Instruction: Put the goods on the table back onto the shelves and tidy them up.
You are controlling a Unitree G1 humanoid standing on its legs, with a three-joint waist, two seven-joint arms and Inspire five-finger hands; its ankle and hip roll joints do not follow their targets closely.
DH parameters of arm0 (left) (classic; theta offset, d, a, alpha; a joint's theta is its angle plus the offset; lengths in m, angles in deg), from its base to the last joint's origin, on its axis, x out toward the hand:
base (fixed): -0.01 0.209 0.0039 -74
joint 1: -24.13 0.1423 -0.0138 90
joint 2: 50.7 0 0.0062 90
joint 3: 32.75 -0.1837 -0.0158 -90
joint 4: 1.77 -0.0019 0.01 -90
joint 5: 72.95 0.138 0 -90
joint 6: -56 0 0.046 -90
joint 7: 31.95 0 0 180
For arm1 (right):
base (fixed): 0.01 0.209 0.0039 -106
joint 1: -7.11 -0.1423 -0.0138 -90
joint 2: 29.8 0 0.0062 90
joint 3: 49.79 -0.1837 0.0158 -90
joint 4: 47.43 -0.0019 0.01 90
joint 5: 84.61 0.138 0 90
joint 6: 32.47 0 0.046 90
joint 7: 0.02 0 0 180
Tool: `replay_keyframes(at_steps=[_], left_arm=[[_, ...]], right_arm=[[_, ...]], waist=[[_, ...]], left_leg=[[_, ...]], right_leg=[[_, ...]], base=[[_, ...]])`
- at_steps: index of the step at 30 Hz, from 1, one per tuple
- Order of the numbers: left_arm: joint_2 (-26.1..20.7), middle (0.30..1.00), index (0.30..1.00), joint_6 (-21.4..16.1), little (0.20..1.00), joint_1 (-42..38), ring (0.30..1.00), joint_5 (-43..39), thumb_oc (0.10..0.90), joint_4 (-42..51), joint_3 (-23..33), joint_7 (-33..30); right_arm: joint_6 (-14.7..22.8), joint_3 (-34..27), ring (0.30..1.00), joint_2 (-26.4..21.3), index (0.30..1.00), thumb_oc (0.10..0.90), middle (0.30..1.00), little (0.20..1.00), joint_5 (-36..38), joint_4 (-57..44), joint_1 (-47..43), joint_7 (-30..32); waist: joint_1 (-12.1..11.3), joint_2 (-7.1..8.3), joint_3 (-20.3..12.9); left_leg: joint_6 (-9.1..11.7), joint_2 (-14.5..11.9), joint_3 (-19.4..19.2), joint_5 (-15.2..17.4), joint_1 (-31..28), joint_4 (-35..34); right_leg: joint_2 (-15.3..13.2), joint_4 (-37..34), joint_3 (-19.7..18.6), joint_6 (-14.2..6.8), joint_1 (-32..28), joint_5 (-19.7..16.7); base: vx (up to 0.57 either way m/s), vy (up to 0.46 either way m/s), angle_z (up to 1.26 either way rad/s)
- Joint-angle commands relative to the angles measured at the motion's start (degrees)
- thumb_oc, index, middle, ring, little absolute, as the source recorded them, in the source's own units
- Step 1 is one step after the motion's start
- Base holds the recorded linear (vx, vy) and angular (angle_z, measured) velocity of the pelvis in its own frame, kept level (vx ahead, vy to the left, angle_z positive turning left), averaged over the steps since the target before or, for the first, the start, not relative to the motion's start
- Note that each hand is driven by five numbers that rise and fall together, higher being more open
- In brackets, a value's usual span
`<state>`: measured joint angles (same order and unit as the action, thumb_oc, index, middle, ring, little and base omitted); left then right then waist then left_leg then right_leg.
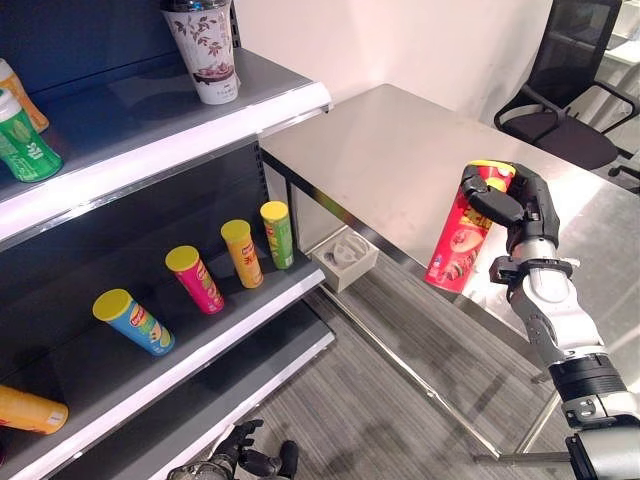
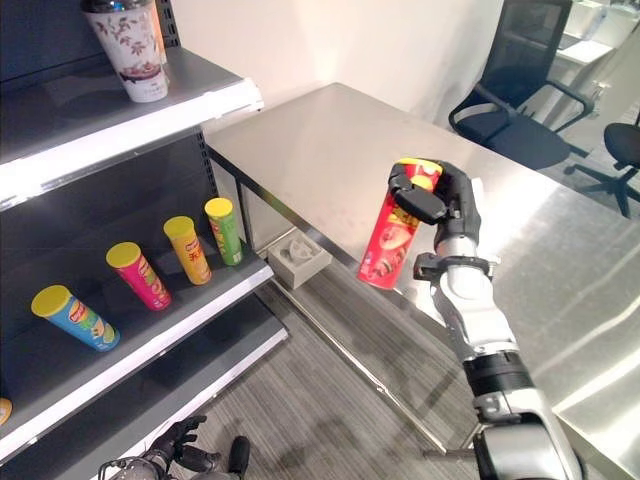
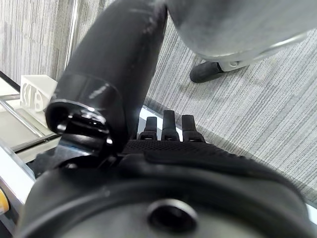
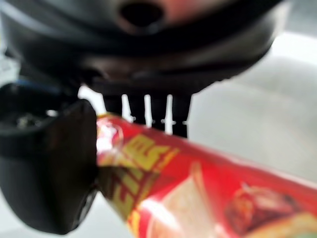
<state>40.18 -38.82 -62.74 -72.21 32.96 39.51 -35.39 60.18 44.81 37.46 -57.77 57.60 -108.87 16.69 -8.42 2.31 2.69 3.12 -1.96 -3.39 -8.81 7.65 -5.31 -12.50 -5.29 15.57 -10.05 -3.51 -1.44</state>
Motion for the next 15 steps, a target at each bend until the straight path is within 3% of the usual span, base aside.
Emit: replay_keyframes(at_steps=[1, 3, 6, 8, 11, 14, 15], left_arm=[[-2.77, 0.9, 0.9, -1.12, 0.9, -1.64, 0.9, 3.58, 0.8, -2.21, -1.79, -2.1], [-2.74, 0.9, 0.9, -1.06, 0.9, -1.88, 0.9, 3.79, 0.8, -2.26, -1.23, -2.31], [-2.58, 0.9, 0.9, -1.17, 0.9, -2.21, 0.9, 5.22, 0.8, -2.75, -0.02, -3.11], [-2.66, 0.9, 0.9, -1.24, 0.9, -2.27, 0.9, 5.59, 0.8, -2.72, 0.09, -3.31], [-2.43, 0.9, 0.9, -1.24, 0.9, -2.89, 0.9, 7.84, 0.8, -2.64, 0.64, -4.95], [-2.55, 0.9, 0.9, -1.66, 0.9, -2.64, 0.9, 7.91, 0.8, -0.6, 1.49, -6.62], [-2.95, 0.9, 0.9, -1.69, 0.9, -2.31, 0.9, 6.89, 0.8, 1.19, 2.1, -7.54]], right_arm=[[8.13, -7.41, 0.3, -4.71, 0.3, 0.4, 0.3, 0.3, -5.02, -11.11, -5.67, 2.66], [8.53, -9.38, 0.3, -5.01, 0.3, 0.4, 0.3, 0.3, -8.24, -15.66, -4.26, 3.34], [8.78, -12.74, 0.3, -5.23, 0.3, 0.4, 0.3, 0.3, -18.74, -25.27, -2.34, 4.94], [8.48, -13.44, 0.3, -5.03, 0.3, 0.4, 0.3, 0.3, -21.04, -27.16, -1.69, 5.32], [8.05, -15.16, 0.3, 0.84, 0.3, 0.4, 0.3, 0.3, -32.17, -35.42, 2.76, 7.89], [9.02, -12.2, 0.3, 8.92, 0.3, 0.4, 0.3, 0.3, -36.18, -42.11, 9.08, 6.53], [10.12, -8.26, 0.3, 12.39, 0.3, 0.4, 0.3, 0.3, -33.31, -44.2, 12.17, 4.33]], waist=[[-0.61, 1.6, -0.72], [-0.16, 1.49, -0.83], [1.14, 1.35, -1.3], [1.35, 1.34, -1.47], [2.53, 0.86, -1.81], [3.2, 0.14, -1.54], [3.19, -0.09, -0.65]], left_leg=[[0.75, -1.09, -1.99, 8.52, -2.65, 0.31], [0.75, -1.3, -2.12, 8.56, -2.93, 0.31], [0.94, -1.98, -2.63, 9.0, -4.03, 0.31], [0.92, -2.11, -2.73, 8.65, -3.89, 0.31], [1.13, -3.21, -3.29, 8.39, -4.89, 0.31], [1.64, -5.1, -3.35, 6.99, -5.86, 0.31], [2.34, -6.99, -2.77, 5.07, -6.07, 0.31]], right_leg=[[-4.03, 0.33, 1.81, -2.99, -5.28, -5.11], [-3.91, 0.42, 1.55, -2.87, -5.33, -4.85], [-3.57, 0.57, 0.79, -2.62, -5.66, -3.69], [-3.45, 0.52, 0.62, -2.52, -5.43, -3.68], [-2.36, 0.99, -0.22, -1.61, -5.57, -1.2], [-0.51, 3.35, -0.96, -0.08, -5.9, 3.13], [1.5, 5.56, -1.45, 1.22, -5.83, 5.86]], base=[[-0.02, -0.01, -0.04], [-0.02, -0.013, -0.02], [-0.03, -0.029, -0.05], [-0.06, -0.031, -0.12], [-0.11, -0.065, -0.15], [-0.24, -0.145, -0.12], [-0.36, -0.291, -0.02]])
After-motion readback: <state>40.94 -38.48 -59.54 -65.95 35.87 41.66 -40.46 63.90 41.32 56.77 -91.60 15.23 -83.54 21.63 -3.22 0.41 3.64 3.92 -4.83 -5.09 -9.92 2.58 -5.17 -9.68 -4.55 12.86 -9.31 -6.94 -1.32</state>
